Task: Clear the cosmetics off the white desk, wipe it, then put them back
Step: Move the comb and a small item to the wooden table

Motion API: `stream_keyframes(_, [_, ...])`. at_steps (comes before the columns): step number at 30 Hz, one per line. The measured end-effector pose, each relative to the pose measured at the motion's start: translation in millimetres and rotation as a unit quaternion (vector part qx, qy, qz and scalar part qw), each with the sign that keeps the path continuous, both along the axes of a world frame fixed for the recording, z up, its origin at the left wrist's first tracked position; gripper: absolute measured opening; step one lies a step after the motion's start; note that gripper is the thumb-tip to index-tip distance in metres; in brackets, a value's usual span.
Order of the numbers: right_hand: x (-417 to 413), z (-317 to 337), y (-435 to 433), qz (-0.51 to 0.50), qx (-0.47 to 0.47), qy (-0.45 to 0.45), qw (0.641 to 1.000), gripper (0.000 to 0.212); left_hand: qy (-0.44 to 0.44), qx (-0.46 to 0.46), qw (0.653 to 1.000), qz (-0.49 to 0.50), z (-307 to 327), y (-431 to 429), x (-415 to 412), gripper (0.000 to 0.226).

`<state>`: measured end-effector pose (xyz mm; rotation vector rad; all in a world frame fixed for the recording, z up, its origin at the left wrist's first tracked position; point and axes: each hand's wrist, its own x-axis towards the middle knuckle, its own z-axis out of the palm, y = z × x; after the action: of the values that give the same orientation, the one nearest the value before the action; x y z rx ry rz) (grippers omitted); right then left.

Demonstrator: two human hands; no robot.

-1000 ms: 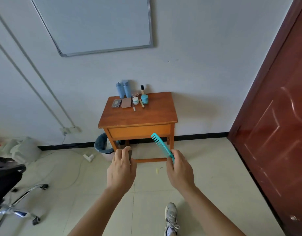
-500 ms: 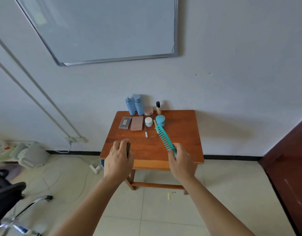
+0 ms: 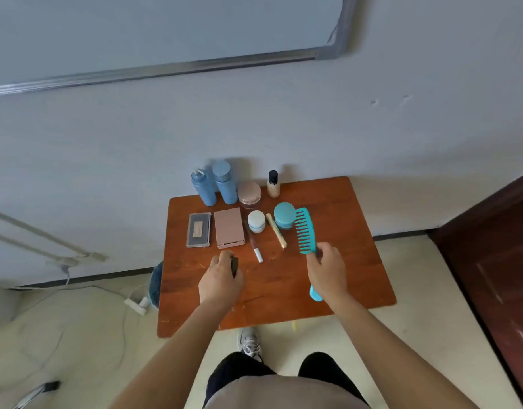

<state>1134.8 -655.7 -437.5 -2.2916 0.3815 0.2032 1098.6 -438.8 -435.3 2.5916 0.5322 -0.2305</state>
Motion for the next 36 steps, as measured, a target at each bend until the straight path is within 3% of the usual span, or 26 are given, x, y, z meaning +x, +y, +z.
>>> stream_keyframes(6, [22, -40, 21, -0.118, 0.036, 0.11, 0.986, 0.024, 0.081, -0.026, 0.993, -0.078, -44, 18, 37, 0.028])
stream_keyframes(12, [27, -61, 29, -0.132, 0.039, 0.175, 0.975, 0.017, 0.08, -0.076, 0.992, -0.062, -65, 18, 46, 0.032])
stream_keyframes(24, [37, -69, 30, -0.109, 0.012, 0.199, 0.974, 0.048, 0.096, 0.019, 0.994, -0.05, -75, 32, 48, 0.044])
stream_keyframes(30, [29, -70, 22, -0.103, 0.023, 0.206, 0.973, 0.044, 0.064, 0.014, 0.997, -0.042, -76, 16, 50, 0.026])
stream_keyframes(36, [20, -63, 7, -0.1, 0.004, 0.197, 0.975, 0.036, 0.055, 0.055, 0.993, -0.083, -68, 11, 55, 0.038])
